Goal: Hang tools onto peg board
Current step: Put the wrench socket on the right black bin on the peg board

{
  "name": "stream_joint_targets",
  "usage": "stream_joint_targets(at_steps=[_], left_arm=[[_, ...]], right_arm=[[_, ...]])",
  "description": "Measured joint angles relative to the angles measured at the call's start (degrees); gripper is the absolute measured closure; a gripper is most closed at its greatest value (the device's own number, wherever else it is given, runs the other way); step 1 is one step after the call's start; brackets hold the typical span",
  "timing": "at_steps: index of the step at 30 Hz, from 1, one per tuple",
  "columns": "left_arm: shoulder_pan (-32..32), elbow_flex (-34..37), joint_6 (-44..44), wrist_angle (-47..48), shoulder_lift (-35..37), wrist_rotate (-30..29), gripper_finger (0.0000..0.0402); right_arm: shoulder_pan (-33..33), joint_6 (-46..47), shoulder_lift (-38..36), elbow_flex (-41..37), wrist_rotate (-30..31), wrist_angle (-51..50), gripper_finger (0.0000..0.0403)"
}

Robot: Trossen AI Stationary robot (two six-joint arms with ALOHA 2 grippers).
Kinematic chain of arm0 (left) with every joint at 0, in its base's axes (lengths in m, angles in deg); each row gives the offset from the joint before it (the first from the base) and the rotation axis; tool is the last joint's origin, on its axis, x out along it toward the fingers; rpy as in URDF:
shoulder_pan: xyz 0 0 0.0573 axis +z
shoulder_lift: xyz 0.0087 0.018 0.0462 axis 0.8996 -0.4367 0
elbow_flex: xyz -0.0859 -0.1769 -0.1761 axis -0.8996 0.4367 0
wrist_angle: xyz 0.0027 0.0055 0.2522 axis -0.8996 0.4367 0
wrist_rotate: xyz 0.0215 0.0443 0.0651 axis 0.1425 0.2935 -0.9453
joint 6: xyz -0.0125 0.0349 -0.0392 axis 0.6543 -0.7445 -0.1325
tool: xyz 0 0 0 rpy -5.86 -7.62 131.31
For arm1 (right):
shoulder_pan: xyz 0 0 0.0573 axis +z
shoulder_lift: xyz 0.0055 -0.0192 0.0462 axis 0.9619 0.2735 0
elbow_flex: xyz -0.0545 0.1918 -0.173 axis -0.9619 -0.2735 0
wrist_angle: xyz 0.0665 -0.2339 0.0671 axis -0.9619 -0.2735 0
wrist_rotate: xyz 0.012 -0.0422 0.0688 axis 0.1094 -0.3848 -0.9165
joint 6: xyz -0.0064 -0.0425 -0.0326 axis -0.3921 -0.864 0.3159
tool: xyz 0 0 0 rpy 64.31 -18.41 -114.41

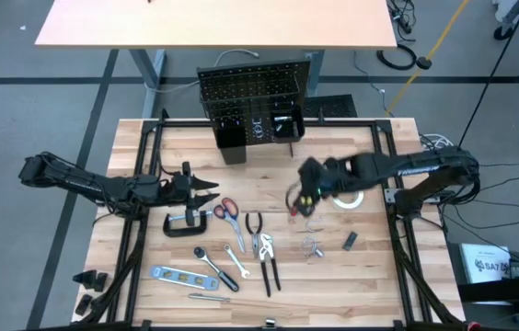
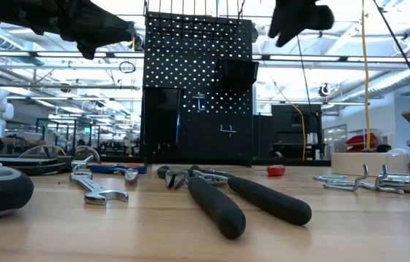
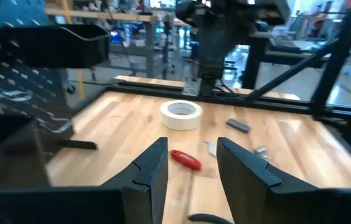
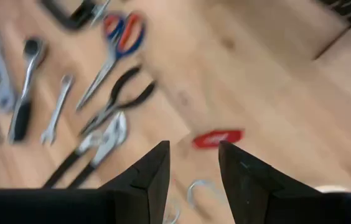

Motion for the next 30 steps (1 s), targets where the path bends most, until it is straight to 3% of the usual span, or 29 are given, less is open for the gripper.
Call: stream_joint_targets(at_steps=[3, 8, 19, 30], left_arm=[[-0.44, -3.22, 1.50, 6.28, -0.14, 3.17, 0.0270], [-3.41, -10.02, 4.58, 16.55, -3.98, 3.36, 0.0270], [-11.60, -20.38, -0.95, 16.06, -21.42, 2.85, 0.0270], [-12.37, -24.33, -2.09, 13.24, -32.70, 6.37, 0.0270]], right_arm=[[5.07, 2.27, 0.02, -3.70, 0.06, 1.77, 0.0273], [11.72, 7.68, 0.05, -10.69, 0.49, 6.05, 0.0273], [20.99, 19.12, 0.09, -21.11, 0.05, 10.67, 0.0273], [24.82, 22.90, 0.11, -26.85, 0.15, 18.43, 0.0273]])
